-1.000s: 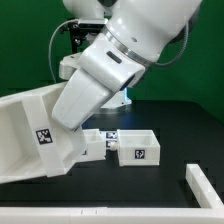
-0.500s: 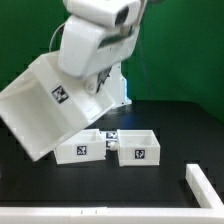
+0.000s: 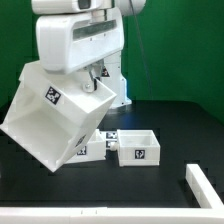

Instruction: Assemble drawer

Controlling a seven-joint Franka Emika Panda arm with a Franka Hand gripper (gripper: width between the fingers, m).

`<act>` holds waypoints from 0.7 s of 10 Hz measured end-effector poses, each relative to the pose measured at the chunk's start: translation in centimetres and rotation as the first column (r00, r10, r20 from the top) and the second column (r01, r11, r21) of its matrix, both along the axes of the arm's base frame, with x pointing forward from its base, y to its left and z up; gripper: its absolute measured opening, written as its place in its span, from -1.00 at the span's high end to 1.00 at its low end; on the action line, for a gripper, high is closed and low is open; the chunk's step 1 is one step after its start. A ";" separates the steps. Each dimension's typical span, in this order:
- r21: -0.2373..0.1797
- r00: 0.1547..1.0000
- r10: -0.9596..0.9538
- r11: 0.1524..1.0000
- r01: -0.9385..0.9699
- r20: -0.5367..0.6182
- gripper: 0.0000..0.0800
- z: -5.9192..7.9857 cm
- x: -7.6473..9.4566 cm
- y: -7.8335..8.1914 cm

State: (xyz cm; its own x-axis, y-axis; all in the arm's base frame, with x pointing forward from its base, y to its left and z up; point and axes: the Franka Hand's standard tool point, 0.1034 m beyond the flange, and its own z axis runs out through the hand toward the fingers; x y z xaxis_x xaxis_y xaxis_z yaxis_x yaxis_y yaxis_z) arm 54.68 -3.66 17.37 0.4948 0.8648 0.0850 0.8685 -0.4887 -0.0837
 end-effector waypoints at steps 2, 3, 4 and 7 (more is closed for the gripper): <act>0.132 0.979 -0.203 0.971 0.198 0.023 0.91 -1.4 -1.6 2.6; 0.172 0.967 -0.256 0.952 0.253 -0.001 0.91 -2.1 -1.6 4.0; 0.229 0.954 -0.298 0.929 0.292 -0.005 0.91 -2.3 -1.4 5.0; 0.318 0.940 -0.338 0.898 0.305 0.054 0.91 -2.9 -1.5 3.3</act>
Offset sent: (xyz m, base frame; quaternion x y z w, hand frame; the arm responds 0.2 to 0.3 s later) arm 0.0133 0.0768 -0.0086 0.0587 0.1997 0.1642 0.9642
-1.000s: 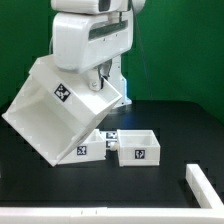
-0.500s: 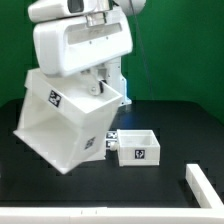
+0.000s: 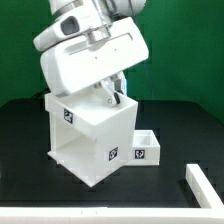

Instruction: Assemble drawer

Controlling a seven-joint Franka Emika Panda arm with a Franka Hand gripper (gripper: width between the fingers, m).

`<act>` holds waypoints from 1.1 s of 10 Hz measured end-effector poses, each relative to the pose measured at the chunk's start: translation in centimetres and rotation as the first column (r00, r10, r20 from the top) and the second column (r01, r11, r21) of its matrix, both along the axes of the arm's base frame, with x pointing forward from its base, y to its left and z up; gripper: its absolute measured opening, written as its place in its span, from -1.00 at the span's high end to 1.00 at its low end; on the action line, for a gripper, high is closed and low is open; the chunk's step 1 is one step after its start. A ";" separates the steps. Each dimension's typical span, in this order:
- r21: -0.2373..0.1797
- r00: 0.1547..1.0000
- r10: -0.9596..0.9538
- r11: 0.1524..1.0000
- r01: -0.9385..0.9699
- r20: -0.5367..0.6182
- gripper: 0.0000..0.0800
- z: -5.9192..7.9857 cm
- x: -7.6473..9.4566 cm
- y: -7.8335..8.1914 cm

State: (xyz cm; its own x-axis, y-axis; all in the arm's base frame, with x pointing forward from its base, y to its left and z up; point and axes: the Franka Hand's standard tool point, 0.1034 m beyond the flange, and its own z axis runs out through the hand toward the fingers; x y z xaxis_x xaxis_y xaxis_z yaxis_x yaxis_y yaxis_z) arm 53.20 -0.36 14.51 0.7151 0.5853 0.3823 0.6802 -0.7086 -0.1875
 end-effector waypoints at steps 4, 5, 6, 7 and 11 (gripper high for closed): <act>-0.001 0.975 -0.221 0.975 0.221 -0.020 0.91 -0.7 0.2 0.3; 0.003 0.946 -0.323 0.946 0.323 -0.040 0.91 -0.6 0.6 1.7; 0.008 0.931 -0.361 0.932 0.362 -0.053 0.91 -0.4 0.9 3.0; 0.014 0.940 -0.335 0.941 0.337 -0.069 0.91 -0.3 0.7 2.9; 0.004 0.929 -0.363 0.931 0.365 -0.072 0.91 -0.7 0.7 2.3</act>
Offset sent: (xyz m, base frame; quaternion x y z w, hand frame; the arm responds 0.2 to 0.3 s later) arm 0.0120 0.0283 -0.0051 -0.0538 0.0574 0.1720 0.9820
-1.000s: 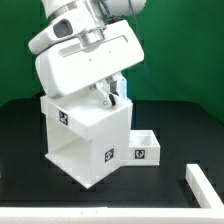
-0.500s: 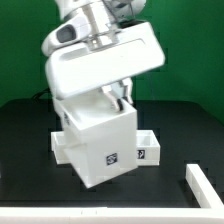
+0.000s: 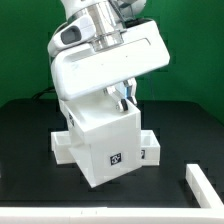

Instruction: Assemble drawer

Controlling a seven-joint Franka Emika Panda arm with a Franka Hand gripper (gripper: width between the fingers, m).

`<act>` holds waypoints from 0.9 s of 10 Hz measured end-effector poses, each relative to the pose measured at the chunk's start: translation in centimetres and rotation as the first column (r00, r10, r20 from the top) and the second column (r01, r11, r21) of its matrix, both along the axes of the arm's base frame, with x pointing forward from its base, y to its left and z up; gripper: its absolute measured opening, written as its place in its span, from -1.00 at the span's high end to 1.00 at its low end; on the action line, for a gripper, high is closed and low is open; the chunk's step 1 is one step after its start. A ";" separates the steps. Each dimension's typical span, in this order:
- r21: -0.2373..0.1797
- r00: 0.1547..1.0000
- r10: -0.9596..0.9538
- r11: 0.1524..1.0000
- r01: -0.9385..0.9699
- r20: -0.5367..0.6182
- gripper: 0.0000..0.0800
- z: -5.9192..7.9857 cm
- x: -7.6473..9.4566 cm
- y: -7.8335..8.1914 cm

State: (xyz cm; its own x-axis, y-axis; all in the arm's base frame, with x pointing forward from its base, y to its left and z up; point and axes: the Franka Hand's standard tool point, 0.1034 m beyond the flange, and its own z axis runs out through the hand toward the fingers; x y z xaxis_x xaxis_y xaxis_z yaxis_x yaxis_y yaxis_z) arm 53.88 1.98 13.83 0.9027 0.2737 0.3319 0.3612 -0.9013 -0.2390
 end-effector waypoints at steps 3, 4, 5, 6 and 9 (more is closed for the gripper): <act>-0.012 0.977 -0.211 0.977 0.211 0.015 0.91 -1.3 1.6 1.5; -0.010 0.976 -0.217 0.976 0.217 0.005 0.91 -1.3 1.7 2.4; -0.017 0.974 -0.228 0.974 0.228 0.018 0.91 -1.5 1.8 2.9; -0.028 0.975 -0.223 0.974 0.223 0.025 0.91 -2.0 1.8 3.4; -0.052 0.976 -0.216 0.975 0.218 0.041 0.91 -2.1 2.0 3.2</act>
Offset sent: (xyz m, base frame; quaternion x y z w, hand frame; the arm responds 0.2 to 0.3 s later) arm 0.0200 0.0380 0.0044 -0.0140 0.0245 0.0612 0.9977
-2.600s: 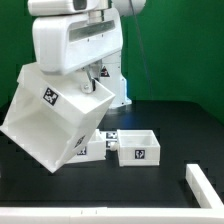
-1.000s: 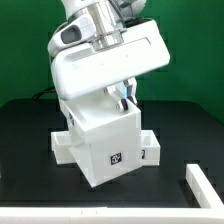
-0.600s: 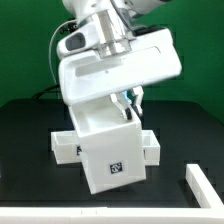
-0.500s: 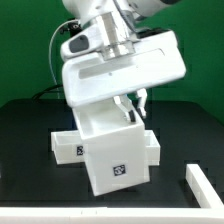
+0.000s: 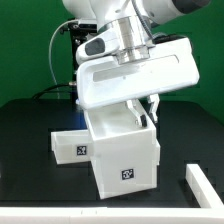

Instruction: Assemble drawer

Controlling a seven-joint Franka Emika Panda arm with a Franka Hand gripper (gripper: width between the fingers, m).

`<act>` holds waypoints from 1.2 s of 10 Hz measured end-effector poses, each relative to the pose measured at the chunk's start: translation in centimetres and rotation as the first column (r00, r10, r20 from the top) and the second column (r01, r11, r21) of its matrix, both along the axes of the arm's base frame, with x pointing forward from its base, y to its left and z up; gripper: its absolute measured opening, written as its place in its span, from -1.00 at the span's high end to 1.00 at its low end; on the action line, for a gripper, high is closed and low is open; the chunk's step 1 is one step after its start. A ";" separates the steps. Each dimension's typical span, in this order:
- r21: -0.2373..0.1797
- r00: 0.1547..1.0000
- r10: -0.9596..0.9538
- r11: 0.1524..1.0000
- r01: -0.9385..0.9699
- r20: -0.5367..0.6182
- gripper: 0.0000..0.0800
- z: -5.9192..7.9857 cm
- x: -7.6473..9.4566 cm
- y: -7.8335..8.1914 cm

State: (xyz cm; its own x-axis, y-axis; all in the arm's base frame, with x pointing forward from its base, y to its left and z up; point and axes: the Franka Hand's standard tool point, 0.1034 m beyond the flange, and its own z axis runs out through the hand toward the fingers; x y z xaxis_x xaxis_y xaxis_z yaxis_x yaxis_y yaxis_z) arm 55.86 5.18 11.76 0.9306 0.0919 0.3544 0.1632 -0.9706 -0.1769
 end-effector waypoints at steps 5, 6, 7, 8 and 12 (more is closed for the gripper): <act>-0.018 1.000 0.006 1.000 -0.006 -0.015 -0.44 0.0 0.2 -0.4; 0.013 0.995 -0.059 0.998 0.061 -0.077 -0.57 0.4 0.2 -0.2; 0.003 0.988 -0.120 0.993 0.121 -0.093 -0.57 1.2 0.3 -0.1; -0.015 0.982 -0.157 0.988 0.156 -0.102 -0.61 1.5 -0.1 0.7; -0.030 0.978 -0.179 0.984 0.177 -0.102 -0.62 1.3 -0.5 0.8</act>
Offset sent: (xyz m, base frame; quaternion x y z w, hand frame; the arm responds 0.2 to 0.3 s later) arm 0.0000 0.0000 0.0000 0.0000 0.0000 0.0000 1.0000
